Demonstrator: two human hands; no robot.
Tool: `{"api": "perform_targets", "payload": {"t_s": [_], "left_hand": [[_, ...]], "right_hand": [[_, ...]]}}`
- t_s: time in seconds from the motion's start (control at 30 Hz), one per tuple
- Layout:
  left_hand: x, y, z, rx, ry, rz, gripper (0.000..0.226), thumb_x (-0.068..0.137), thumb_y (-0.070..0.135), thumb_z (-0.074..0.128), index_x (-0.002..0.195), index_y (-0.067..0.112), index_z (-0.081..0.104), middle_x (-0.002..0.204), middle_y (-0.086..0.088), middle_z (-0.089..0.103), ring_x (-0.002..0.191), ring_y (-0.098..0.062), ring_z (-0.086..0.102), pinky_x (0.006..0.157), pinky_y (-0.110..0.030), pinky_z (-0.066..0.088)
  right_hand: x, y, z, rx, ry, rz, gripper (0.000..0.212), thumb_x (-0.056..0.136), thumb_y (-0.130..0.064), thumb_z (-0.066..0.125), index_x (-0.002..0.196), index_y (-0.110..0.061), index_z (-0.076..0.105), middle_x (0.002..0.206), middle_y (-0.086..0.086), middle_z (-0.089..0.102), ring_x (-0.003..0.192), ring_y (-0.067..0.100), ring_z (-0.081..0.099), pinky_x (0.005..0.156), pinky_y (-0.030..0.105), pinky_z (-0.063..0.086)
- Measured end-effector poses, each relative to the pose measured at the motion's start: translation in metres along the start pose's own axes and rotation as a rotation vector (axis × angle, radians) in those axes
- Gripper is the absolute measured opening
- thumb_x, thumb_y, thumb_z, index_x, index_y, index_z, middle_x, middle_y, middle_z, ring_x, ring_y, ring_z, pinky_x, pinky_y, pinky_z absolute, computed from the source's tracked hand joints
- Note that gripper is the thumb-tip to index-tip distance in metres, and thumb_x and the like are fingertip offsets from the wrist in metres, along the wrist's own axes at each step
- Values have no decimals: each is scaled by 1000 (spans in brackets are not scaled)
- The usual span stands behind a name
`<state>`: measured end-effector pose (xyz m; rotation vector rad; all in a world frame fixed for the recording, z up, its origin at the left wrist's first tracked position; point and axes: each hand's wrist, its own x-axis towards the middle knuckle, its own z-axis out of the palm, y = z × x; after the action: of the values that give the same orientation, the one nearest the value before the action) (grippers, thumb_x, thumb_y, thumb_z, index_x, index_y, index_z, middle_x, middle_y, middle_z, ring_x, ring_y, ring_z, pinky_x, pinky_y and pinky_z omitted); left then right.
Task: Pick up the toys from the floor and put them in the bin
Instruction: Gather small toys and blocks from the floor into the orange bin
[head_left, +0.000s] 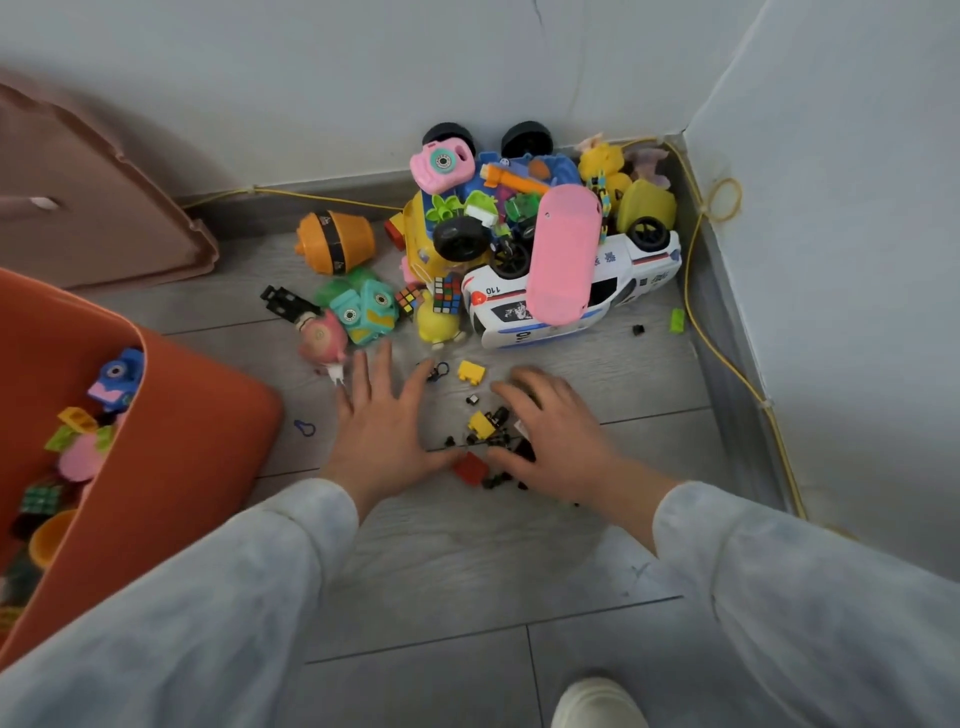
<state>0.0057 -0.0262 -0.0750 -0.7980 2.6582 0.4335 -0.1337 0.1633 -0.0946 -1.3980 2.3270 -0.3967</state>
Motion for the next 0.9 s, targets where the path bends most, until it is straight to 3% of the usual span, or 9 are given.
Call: {"api": "perform_targets", "payload": {"t_s": [0.13, 0.3, 0.47, 0.53, 0.67, 0.77, 0.9], "left_hand": [[5, -5, 5, -2, -109, 41, 118, 64, 91, 51, 152, 44, -13, 164, -8, -18, 150, -38, -16, 117, -66, 1], [-14, -9, 22, -56, -31, 218, 101, 77, 83, 39, 157, 35, 2, 165, -10, -12, 151, -33, -14, 122, -57, 7], [-14, -1, 28, 43, -58, 343, 124, 62, 92, 50, 154, 41, -16, 160, -7, -34, 147, -31, -30, 118, -62, -9], [-11, 6, 35, 79, -20, 395, 123, 62, 94, 47, 156, 38, -10, 161, -11, -30, 148, -37, -25, 117, -68, -2], [-1, 14, 41, 89, 36, 391, 120, 62, 100, 31, 157, 35, -2, 163, -17, -21, 149, -42, -20, 114, -71, 4], [9, 15, 37, 109, 55, 409, 115, 64, 100, 19, 157, 37, -6, 163, -15, -22, 148, -43, -20, 113, -72, 3], [16, 18, 35, 188, 85, 476, 104, 71, 94, 28, 154, 31, 25, 166, -15, 1, 149, -44, 9, 109, -69, 18]], "right_hand": [[-2, -8, 5, -71, -191, -79, 97, 79, -82, 39, 157, -33, 9, 166, -2, 9, 154, 18, -5, 121, 60, 0], [-18, -2, 9, -69, -69, -160, 105, 76, -82, 49, 158, -26, 16, 167, 5, 12, 154, 21, -4, 122, 58, 7], [-36, 13, 13, -212, -190, -143, 121, 69, -90, 47, 158, -30, -7, 167, 8, -11, 152, 26, -19, 122, 53, -6], [-32, 15, 18, -254, -170, -153, 117, 71, -89, 45, 159, -28, -2, 167, 10, -4, 153, 28, -13, 122, 56, -1], [-19, 13, 18, -293, -102, -141, 108, 76, -86, 46, 158, -22, 15, 162, 10, 24, 151, 31, 18, 116, 58, 22], [-13, 18, 15, -344, -12, -225, 94, 82, -80, 46, 152, -20, 34, 154, 7, 39, 139, 32, 37, 99, 52, 37], [-8, 23, 21, -403, 50, -334, 76, 87, -70, 51, 142, -18, 47, 143, 8, 50, 117, 34, 51, 82, 46, 45]]}}
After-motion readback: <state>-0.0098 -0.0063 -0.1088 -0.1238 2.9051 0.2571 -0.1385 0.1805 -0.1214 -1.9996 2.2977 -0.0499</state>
